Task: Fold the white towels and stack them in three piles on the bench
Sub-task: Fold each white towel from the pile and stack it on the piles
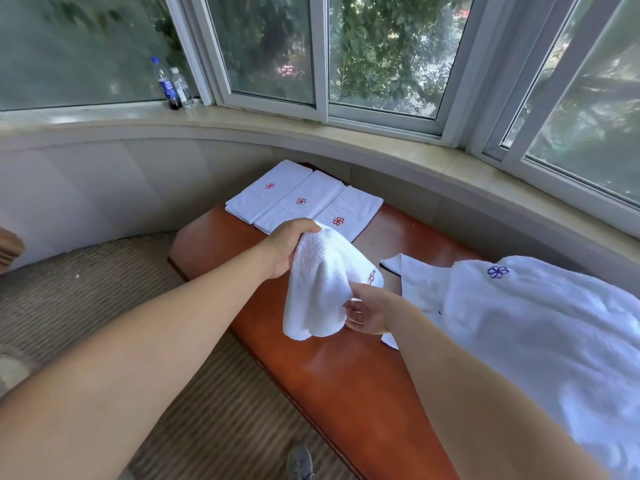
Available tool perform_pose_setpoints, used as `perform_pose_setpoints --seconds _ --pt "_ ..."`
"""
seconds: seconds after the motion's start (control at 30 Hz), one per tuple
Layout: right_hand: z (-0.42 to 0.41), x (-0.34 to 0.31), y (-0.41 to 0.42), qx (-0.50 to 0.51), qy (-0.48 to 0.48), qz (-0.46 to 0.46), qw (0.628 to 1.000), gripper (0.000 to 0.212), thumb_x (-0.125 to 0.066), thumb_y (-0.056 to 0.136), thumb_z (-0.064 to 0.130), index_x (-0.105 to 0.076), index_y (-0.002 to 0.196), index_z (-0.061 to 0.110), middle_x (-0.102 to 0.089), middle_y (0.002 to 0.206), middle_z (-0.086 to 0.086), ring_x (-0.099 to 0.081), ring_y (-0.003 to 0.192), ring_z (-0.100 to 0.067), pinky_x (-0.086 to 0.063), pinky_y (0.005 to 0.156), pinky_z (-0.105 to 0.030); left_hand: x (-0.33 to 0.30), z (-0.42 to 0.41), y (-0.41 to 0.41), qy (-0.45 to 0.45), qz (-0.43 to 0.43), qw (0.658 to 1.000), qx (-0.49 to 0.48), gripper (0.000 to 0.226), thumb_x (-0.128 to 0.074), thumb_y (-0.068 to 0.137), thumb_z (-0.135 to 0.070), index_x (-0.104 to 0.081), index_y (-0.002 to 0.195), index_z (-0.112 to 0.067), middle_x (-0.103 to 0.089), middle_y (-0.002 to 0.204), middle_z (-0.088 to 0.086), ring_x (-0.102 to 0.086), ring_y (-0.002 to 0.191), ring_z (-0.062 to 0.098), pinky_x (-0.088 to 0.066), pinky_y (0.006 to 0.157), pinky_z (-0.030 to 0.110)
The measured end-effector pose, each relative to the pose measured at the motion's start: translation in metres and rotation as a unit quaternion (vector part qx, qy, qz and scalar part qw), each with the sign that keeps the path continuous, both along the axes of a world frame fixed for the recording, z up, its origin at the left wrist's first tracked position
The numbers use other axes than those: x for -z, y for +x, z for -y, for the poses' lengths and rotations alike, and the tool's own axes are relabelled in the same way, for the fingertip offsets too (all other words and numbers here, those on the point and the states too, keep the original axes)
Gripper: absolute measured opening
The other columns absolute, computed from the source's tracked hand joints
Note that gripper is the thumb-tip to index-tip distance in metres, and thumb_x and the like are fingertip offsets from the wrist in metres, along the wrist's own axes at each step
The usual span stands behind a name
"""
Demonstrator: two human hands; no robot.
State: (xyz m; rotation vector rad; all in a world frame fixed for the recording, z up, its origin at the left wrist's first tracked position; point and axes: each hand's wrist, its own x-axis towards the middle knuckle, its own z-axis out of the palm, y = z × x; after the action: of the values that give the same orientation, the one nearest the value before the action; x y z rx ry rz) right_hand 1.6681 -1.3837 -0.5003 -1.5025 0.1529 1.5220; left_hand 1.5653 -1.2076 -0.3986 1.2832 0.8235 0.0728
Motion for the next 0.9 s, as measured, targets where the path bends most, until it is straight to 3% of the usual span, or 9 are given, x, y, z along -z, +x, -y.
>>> perform_pose_setpoints --seconds 0.13,0.27,0.37,0.43,0.53,0.63,0.7,0.77,0.9 --pt "0.003 0.001 0.003 0.013 -0.003 0.039 0.999 0.019 -0.081 0.076 0.024 -0.069 0.091 0.023 -0.056 0.074 0.004 -0.048 0.055 -0.010 -0.057 0.073 -0.028 0.002 -0.004 0.000 0.028 -0.008 0.999 -0.018 0.011 -0.065 0.089 -0.025 -0.074 0.084 -0.019 -0.073 0.099 0.011 -0.067 0.093 0.026 -0.050 0.083 0.036" --pt "0.009 -0.019 0.033 0.118 -0.014 0.203 0.972 0.015 -0.065 0.088 0.020 -0.053 0.078 0.019 -0.044 0.062 0.001 -0.037 0.039 -0.010 -0.035 0.045 -0.022 0.012 -0.013 0.000 0.085 -0.051 0.993 -0.063 0.012 -0.067 0.089 -0.027 -0.063 0.090 -0.015 -0.056 0.096 0.011 -0.051 0.088 0.026 -0.039 0.079 0.039" --pt "0.014 -0.052 0.058 0.154 0.025 0.309 0.938 0.009 -0.063 0.090 0.021 -0.064 0.088 0.013 -0.059 0.077 -0.004 -0.055 0.060 -0.015 -0.043 0.060 -0.026 0.024 -0.017 -0.007 0.067 -0.062 0.993 -0.071 0.023 -0.070 0.093 -0.023 -0.065 0.109 -0.008 -0.071 0.109 0.012 -0.068 0.097 0.031 -0.053 0.084 0.039" --pt "0.015 -0.073 0.065 0.146 0.047 0.367 0.917 0.017 -0.062 0.091 0.025 -0.065 0.097 0.009 -0.059 0.084 -0.005 -0.053 0.071 -0.019 -0.044 0.069 -0.032 0.032 -0.015 -0.012 0.040 -0.063 0.996 -0.054 0.029 -0.074 0.092 -0.018 -0.066 0.117 -0.005 -0.073 0.115 0.010 -0.071 0.101 0.024 -0.058 0.081 0.034" --pt "0.015 -0.096 0.064 0.104 0.045 0.465 0.878 0.019 -0.060 0.090 0.037 -0.060 0.089 0.018 -0.056 0.078 0.001 -0.045 0.062 -0.016 -0.037 0.056 -0.028 0.044 -0.007 -0.014 0.007 -0.068 0.996 -0.052 0.026 -0.077 0.089 -0.012 -0.066 0.112 -0.009 -0.067 0.101 0.009 -0.061 0.076 0.016 -0.055 0.073 0.028" --pt "0.016 -0.115 0.065 0.074 0.036 0.526 0.846 0.019 -0.057 0.091 0.043 -0.057 0.087 0.025 -0.057 0.078 0.007 -0.045 0.051 -0.009 -0.034 0.043 -0.021 0.057 0.005 -0.012 -0.034 -0.074 0.996 -0.046 0.021 -0.076 0.090 -0.014 -0.070 0.109 -0.010 -0.067 0.089 0.005 -0.059 0.070 0.012 -0.056 0.074 0.028" --pt "0.018 -0.130 0.068 0.074 0.040 0.566 0.820 0.020 -0.056 0.093 0.044 -0.059 0.086 0.026 -0.059 0.076 0.007 -0.050 0.053 -0.008 -0.037 0.047 -0.023 0.065 0.015 -0.011 -0.055 -0.076 0.995 -0.041 0.012 -0.071 0.093 -0.017 -0.071 0.103 -0.011 -0.070 0.083 0.003 -0.059 0.069 0.013 -0.055 0.073 0.028" --pt "0.020 -0.144 0.072 0.091 0.049 0.590 0.801 0.021 -0.056 0.095 0.043 -0.058 0.082 0.027 -0.059 0.075 0.008 -0.052 0.059 -0.011 -0.038 0.053 -0.026 0.071 0.026 -0.008 -0.062 -0.082 0.994 -0.028 0.013 -0.065 0.097 -0.017 -0.068 0.108 -0.010 -0.075 0.086 0.004 -0.062 0.074 0.016 -0.056 0.075 0.030" --pt "0.028 -0.166 0.085 0.133 0.049 0.587 0.797 0.024 -0.058 0.094 0.044 -0.062 0.086 0.022 -0.061 0.077 0.007 -0.054 0.064 -0.013 -0.040 0.058 -0.027 0.075 0.053 0.002 -0.059 -0.127 0.987 0.082 0.026 -0.065 0.100 -0.021 -0.064 0.122 -0.009 -0.076 0.113 0.009 -0.068 0.109 0.024 -0.056 0.094 0.037"
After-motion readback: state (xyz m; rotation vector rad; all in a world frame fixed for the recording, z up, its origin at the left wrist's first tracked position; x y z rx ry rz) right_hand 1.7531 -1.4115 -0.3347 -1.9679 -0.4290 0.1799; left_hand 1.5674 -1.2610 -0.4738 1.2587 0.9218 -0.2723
